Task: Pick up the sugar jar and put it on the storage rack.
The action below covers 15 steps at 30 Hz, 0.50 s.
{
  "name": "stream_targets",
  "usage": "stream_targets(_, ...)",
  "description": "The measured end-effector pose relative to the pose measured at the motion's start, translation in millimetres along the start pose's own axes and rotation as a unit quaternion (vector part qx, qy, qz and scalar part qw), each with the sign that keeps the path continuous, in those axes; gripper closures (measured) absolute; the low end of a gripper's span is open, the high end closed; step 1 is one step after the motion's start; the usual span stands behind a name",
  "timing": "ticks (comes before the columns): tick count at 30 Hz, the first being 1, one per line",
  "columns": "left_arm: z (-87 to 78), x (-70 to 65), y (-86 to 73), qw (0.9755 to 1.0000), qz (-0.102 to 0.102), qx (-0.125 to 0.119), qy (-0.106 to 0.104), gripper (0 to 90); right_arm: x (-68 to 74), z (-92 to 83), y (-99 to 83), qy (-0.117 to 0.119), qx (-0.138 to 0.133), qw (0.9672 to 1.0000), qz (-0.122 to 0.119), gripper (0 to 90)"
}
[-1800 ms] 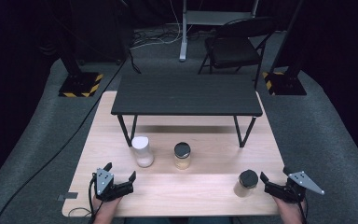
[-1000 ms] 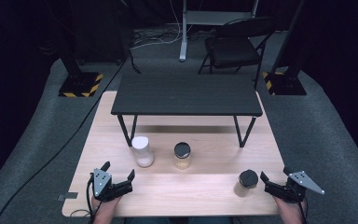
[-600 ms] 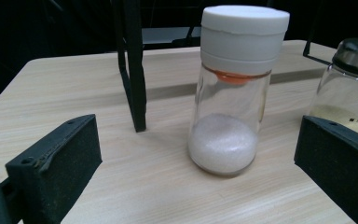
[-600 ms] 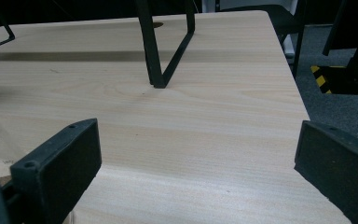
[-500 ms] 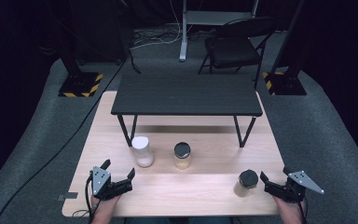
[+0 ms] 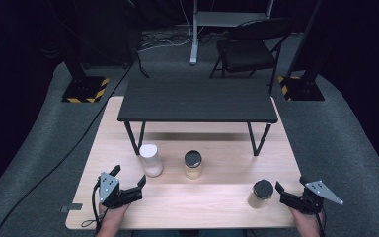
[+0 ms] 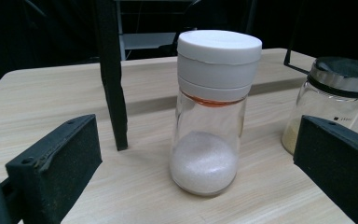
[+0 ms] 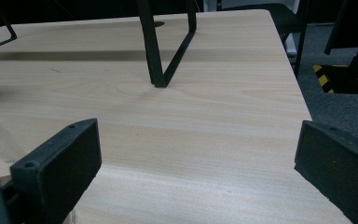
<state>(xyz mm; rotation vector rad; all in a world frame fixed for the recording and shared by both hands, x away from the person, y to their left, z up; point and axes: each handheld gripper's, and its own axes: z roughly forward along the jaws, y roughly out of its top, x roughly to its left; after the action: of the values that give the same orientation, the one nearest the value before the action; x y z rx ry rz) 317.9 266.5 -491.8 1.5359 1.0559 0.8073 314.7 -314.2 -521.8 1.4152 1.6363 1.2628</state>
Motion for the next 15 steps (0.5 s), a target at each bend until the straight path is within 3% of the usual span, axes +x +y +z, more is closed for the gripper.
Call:
stream_targets(8, 9.0, -1.4, 3.9, 1.0000, 0.003, 0.004, -0.008, 0.5, -0.1, 0.3, 0.1, 0.001, 0.001, 1.0000, -0.001, 0.0)
stream_targets(15, 19.3, -5.3, 11.4, 0.9994, 0.013, 0.002, -0.031, 0.5, -0.2, 0.0, 0.0, 0.001, 0.000, 1.0000, 0.000, 0.0)
